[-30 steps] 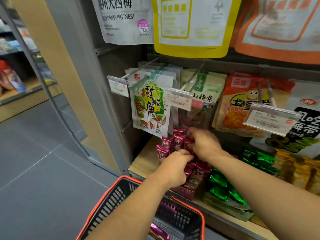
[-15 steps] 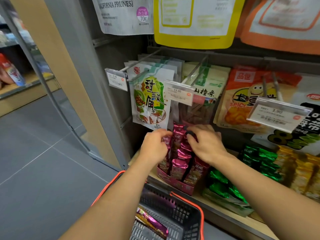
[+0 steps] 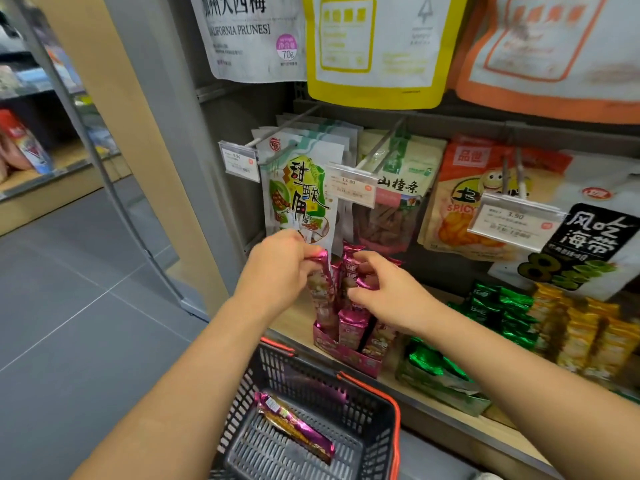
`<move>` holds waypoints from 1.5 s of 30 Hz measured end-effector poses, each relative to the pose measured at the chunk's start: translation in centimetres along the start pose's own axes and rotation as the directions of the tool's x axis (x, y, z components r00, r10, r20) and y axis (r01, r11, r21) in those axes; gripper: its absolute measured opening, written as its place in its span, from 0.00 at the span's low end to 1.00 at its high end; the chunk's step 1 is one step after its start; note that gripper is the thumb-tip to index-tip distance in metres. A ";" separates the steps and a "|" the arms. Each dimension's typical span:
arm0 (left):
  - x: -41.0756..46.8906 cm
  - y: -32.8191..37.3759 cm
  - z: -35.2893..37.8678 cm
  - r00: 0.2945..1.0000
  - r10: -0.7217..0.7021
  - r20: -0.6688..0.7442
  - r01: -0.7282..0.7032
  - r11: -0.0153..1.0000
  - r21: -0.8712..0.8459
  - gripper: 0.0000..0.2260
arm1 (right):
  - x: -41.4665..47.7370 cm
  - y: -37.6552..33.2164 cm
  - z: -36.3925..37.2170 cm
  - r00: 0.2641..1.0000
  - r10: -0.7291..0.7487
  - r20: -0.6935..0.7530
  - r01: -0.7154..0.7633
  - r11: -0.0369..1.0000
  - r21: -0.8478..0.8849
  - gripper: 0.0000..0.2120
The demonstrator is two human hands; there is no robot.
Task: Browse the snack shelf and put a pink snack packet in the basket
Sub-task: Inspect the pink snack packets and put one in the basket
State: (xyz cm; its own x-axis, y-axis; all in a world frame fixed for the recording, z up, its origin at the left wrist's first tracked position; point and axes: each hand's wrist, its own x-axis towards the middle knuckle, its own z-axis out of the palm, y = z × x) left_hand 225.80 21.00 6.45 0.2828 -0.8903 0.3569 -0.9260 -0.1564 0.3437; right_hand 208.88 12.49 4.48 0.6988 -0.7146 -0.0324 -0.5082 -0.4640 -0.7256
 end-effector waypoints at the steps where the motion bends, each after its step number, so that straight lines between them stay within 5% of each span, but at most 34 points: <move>1: -0.5 0.2 -1.5 0.999 0.016 -0.031 -0.017 1.000 -0.008 0.10 | -0.3 -0.3 -0.1 0.998 0.032 0.049 -0.036 0.995 0.090 0.34; 5: -2.2 0.8 -6.2 0.990 -0.029 -0.137 0.009 0.990 -0.139 0.07 | -2.5 -2.1 -0.3 0.958 0.032 0.286 -0.113 0.955 0.274 0.45; 7: -2.8 1.0 -7.7 0.983 -0.136 -0.122 0.084 0.929 -0.361 0.04 | -4.1 -3.4 -0.1 0.933 -0.041 0.358 -0.086 0.940 0.331 0.40; 11: -3.6 0.9 -8.9 0.947 -0.319 -0.033 0.192 0.647 -0.738 0.06 | -6.9 -6.0 0.4 0.954 -0.079 0.289 -0.077 0.868 0.491 0.26; 14: -4.0 0.4 -9.0 0.920 -0.374 0.118 0.244 0.310 -0.919 0.07 | -8.7 -7.4 -0.6 0.935 -0.118 0.334 -0.134 0.757 0.640 0.22; 17: -4.2 0.2 -8.6 0.889 -0.384 0.251 0.297 0.064 -0.953 0.10 | -10.2 -7.8 -0.9 0.927 -0.149 0.344 -0.140 0.713 0.687 0.19; 21: -4.1 0.1 -8.1 0.836 -0.427 0.344 0.340 -0.089 -0.936 0.10 | -10.6 -7.9 -0.5 0.912 -0.148 0.383 -0.179 0.697 0.695 0.18; 24: -3.9 -0.4 -8.0 0.832 -0.452 0.323 0.328 -0.068 -0.942 0.10 | -10.6 -8.1 -0.3 0.901 -0.150 0.407 -0.217 0.657 0.722 0.12; 31: -3.8 -2.0 -7.7 0.901 -0.371 0.225 0.275 0.089 -0.957 0.20 | -10.9 -7.8 -0.2 0.887 -0.088 0.452 -0.355 0.495 0.793 0.18; 34: -3.9 -1.8 -7.4 0.913 -0.324 0.248 0.316 0.178 -0.932 0.15 | -11.0 -7.6 0.5 0.931 -0.071 0.358 -0.251 0.588 0.769 0.14; 39: -4.2 -1.5 -7.2 0.919 -0.203 0.338 0.386 0.286 -0.877 0.23 | -11.1 -6.7 1.9 0.996 0.017 0.088 -0.067 0.789 0.611 0.16; 41: -4.2 -0.8 -7.0 0.930 -0.189 0.315 0.360 0.303 -0.882 0.17 | -11.1 -6.5 2.1 1.000 0.011 0.020 -0.019 0.846 0.533 0.11; 45: -3.9 0.2 -6.7 0.935 -0.257 0.246 0.295 0.174 -0.940 0.10 | -11.2 -7.0 2.3 0.988 0.011 0.156 -0.112 0.745 0.658 0.12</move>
State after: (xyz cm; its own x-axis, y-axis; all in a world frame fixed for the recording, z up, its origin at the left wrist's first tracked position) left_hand 226.16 27.33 10.93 0.4408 -0.8970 0.0321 0.1570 0.1123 0.9812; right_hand 205.75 24.99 8.37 0.7631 -0.6294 -0.1470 -0.1255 0.0788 -0.9890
